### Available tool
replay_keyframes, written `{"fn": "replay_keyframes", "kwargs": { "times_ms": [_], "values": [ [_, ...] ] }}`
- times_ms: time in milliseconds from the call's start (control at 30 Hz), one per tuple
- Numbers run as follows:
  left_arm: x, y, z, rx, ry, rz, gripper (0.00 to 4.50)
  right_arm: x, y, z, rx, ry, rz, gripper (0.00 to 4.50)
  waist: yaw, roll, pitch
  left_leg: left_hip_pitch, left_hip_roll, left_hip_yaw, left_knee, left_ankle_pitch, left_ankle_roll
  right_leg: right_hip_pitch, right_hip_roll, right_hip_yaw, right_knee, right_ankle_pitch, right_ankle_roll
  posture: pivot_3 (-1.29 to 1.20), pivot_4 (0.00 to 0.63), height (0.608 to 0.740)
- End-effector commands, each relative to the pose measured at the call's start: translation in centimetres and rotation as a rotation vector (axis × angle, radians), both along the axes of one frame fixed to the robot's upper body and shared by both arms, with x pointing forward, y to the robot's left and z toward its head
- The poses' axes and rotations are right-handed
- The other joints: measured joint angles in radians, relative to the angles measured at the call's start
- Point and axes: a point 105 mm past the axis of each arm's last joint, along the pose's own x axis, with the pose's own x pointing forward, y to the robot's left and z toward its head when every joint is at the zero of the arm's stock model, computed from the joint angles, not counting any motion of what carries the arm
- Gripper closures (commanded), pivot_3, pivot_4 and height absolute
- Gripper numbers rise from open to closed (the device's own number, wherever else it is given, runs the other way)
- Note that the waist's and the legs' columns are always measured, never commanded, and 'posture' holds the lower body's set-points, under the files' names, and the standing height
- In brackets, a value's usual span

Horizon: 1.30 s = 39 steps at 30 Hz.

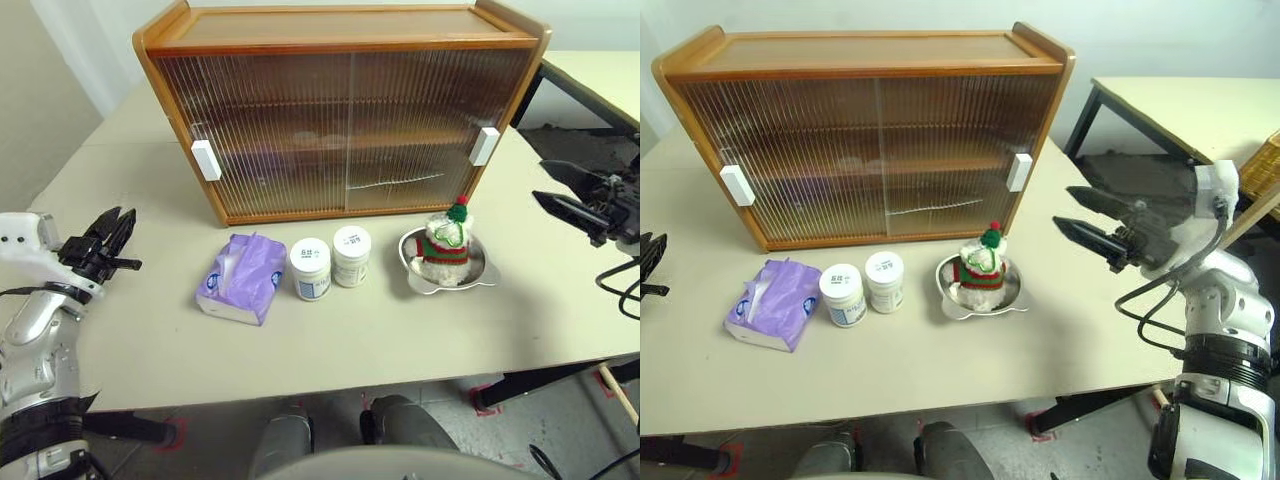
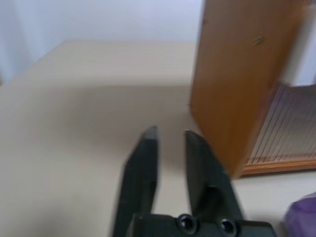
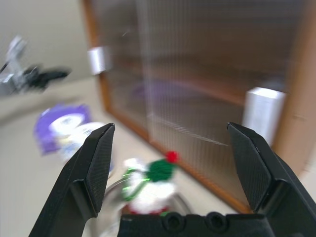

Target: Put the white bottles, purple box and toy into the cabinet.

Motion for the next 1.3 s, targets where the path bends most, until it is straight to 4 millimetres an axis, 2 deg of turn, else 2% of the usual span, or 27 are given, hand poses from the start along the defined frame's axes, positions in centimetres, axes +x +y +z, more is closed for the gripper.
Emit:
{"fn": "replay_keyframes", "kwargs": {
  "times_ms": [33, 167, 300, 633, 833, 1067, 1300],
  "values": [
    [0.3, -1.8, 0.8, 0.022, 0.024, -0.090, 4.49, 1.2, 2.3, -0.8, -0.105, 0.037, 0.017, 0.00, -0.004, 0.000, -0.001, 0.002, 0.000, 0.000, 0.000, 0.000, 0.000, 0.001, 0.000, 0.000, 0.000, 0.000, 0.000, -0.11, 0.010, 0.740],
    [0.6, -2.5, 0.5, 0.029, 0.053, -0.106, 4.49, 1.2, 4.5, 0.0, -0.068, 0.031, 0.096, 0.00, -0.009, 0.002, -0.002, 0.003, 0.001, -0.001, 0.001, 0.000, 0.000, -0.001, -0.001, 0.001, 0.000, 0.000, 0.000, -0.12, 0.019, 0.740],
    [1.9, -3.1, 0.1, 0.084, 0.076, -0.086, 4.49, 1.0, 6.7, 0.7, -0.049, -0.010, 0.154, 0.00, -0.007, 0.002, -0.002, -0.002, 0.003, -0.001, 0.001, 0.000, 0.000, -0.008, 0.000, 0.001, 0.000, 0.001, 0.000, -0.12, 0.031, 0.740],
    [3.7, -3.8, 0.1, 0.086, 0.036, -0.067, 4.49, 0.5, 10.0, 1.2, 0.003, -0.057, 0.216, 0.00, -0.003, 0.002, -0.003, -0.002, 0.003, -0.001, 0.001, 0.000, 0.000, -0.009, 0.000, 0.001, 0.000, 0.002, 0.001, -0.14, 0.018, 0.740],
    [4.9, -5.4, 0.0, 0.085, 0.024, -0.134, 4.49, 0.6, 10.4, 1.5, 0.004, -0.073, 0.218, 0.00, -0.001, 0.001, -0.004, -0.003, 0.002, -0.001, 0.003, 0.000, 0.000, -0.008, 0.001, 0.000, 0.000, 0.003, 0.002, -0.15, 0.006, 0.740],
    [5.7, -5.5, -0.3, 0.078, 0.015, -0.141, 4.49, 0.5, 10.9, 1.2, 0.000, -0.071, 0.229, 0.00, -0.004, 0.001, -0.004, -0.004, 0.002, -0.001, 0.006, 0.000, 0.000, -0.008, 0.001, 0.000, 0.000, 0.005, 0.004, -0.15, 0.003, 0.740],
    [6.9, -6.7, -0.1, 0.080, 0.002, -0.187, 4.49, 0.2, 11.3, 1.1, -0.005, -0.063, 0.249, 0.00, -0.004, 0.001, -0.004, -0.008, 0.002, -0.004, 0.014, 0.000, 0.000, -0.009, 0.002, -0.001, 0.000, 0.008, 0.005, -0.15, 0.008, 0.740]
  ]
}}
